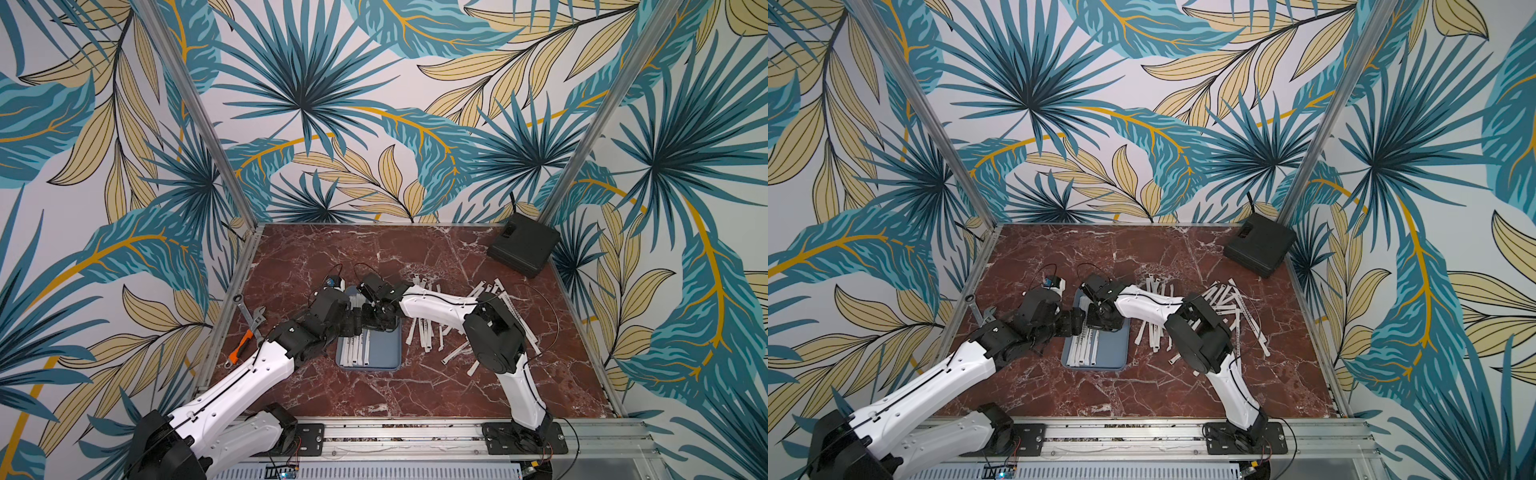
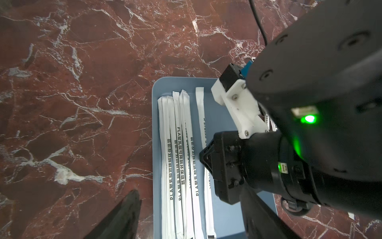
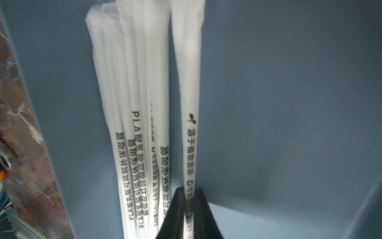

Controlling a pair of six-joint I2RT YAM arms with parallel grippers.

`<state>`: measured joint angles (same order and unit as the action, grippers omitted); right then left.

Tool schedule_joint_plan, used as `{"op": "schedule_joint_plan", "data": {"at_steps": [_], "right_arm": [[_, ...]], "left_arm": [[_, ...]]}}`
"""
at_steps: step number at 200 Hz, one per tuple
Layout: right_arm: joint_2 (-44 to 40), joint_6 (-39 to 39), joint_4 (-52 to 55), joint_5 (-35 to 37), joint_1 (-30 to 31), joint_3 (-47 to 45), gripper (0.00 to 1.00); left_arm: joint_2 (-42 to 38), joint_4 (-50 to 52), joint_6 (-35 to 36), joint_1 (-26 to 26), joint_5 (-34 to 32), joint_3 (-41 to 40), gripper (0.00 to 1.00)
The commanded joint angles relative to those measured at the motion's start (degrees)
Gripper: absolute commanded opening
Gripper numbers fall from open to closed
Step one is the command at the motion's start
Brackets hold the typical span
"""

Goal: Put the straws into the storage box
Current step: Place the straw in the storage box.

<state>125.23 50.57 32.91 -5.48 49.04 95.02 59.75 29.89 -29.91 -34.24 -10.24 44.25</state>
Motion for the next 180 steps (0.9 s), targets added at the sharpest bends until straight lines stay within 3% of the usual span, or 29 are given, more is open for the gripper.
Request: {"op": "schedule_joint_plan", "data": {"at_steps": [1, 59, 93, 141, 180], "right_arm": [[1.54, -0.03, 1.64, -0.68, -0.18, 0.51, 0.14], [3.91, -0.15, 2.01, -1.45, -0.23, 2.85, 0.14], [2.05, -0.75, 2.72, -0.78, -0.18, 2.68, 0.2], [-10.22, -1.51, 3.21, 0.04, -1.81, -4.04, 0.26], [-19.41, -5.46, 8.31, 11.56, -8.11, -15.15, 0.26]], "left_arm": [[-0.07, -0.73, 0.42, 0.27, 0.62, -1.18, 0.81], [-0.07, -0.66, 0.47, 0.31, 0.64, -1.18, 0.81], [-0.31, -0.43, 0.42, 0.31, 0.57, -1.12, 0.81], [-0.3, 0.72, 1.15, 0.36, 0.32, 1.63, 0.81], [2.71, -1.45, 0.97, -1.08, 1.7, 2.41, 0.8]]}}
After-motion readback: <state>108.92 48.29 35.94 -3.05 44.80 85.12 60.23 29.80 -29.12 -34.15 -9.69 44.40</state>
